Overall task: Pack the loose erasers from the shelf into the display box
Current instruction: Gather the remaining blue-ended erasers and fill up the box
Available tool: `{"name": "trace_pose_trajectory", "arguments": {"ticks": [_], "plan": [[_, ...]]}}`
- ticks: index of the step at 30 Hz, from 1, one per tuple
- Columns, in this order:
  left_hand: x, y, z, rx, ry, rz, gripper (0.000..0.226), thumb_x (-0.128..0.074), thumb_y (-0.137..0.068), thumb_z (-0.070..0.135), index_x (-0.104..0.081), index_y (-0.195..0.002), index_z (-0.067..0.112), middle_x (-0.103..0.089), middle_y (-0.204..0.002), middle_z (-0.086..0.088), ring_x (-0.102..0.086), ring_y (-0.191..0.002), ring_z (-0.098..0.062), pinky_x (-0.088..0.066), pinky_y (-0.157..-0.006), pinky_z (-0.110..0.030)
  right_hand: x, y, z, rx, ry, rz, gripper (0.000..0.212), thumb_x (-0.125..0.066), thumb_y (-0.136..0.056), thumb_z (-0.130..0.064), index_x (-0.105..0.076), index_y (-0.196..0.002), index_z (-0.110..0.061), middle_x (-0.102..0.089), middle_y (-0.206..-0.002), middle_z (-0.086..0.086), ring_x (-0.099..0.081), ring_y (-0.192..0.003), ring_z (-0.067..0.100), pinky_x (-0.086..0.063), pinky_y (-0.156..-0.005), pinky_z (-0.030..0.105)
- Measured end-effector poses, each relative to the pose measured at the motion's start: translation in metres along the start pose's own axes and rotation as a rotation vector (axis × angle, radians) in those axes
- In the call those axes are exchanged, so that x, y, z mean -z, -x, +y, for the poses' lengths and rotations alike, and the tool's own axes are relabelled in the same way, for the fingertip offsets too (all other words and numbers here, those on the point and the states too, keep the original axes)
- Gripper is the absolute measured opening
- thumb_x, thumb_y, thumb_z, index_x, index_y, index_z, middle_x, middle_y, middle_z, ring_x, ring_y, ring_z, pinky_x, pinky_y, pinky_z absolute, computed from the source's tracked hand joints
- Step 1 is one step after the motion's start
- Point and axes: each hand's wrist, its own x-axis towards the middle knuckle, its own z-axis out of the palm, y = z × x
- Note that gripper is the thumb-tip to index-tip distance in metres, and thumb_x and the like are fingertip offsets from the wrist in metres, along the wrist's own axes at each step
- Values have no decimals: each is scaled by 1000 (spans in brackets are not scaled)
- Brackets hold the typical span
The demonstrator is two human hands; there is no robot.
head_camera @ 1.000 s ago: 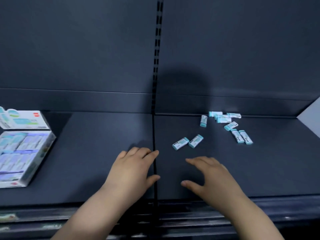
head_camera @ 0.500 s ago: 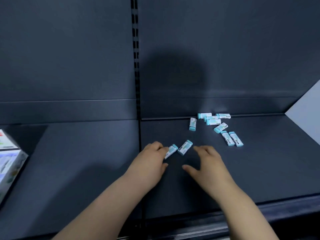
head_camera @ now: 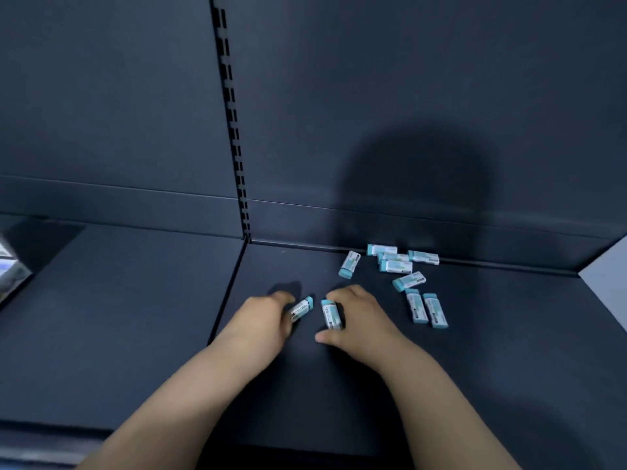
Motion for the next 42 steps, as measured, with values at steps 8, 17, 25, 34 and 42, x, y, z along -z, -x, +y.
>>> {"name": "trace_pose_trajectory", "arguments": {"ticks": [8, 17, 25, 34, 42], "plan": [[-15, 13, 15, 162, -144, -1, 24, -40, -94, 27, -60, -104, 18, -56, -103, -5, -57, -92, -25, -49, -82, -36, 18, 6, 27, 155, 13, -83, 53, -71, -74, -39, -51, -121, -23, -45, -112, -8, -48, -108, 11, -42, -96, 29], [-25, 17, 13, 242, -176, 80, 20, -42, -94, 24, -57, -106, 18, -52, -103, -5, -58, -89, -25, -50, -78, -37, 0, 5, 8, 187, 214, -13, 72, -63, -72, -56, -41, -131, -23, -37, -127, 2, -38, -121, 21, -37, -100, 32], [-19, 22, 5, 190, -181, 115, 43, -43, -93, 17, -41, -135, 26, -48, -127, -2, -54, -110, -22, -46, -89, -32, 12, 15, 37, 114, -282, 11, 47, -72, -63, -36, -49, -103, -47, -45, -100, -18, -48, -94, -1, -42, -88, 22], [-19, 18, 8, 51, -259, 20, 51, -53, -89, 20, -39, -136, 35, -39, -138, 10, -40, -124, -16, -37, -99, -30, 22, 28, 62, 188, -49, 1, 75, -68, -73, -43, -30, -137, -42, -43, -132, -22, -27, -128, 4, -21, -110, 31], [-10, 8, 8, -34, -351, -38, 59, -58, -87, 28, -33, -139, 35, -33, -142, 11, -35, -127, -16, -34, -102, -32, 18, 22, 44, 279, 183, 39, 73, -55, -72, -44, -31, -140, -33, -34, -128, -13, -24, -121, 11, -20, -102, 26]]}}
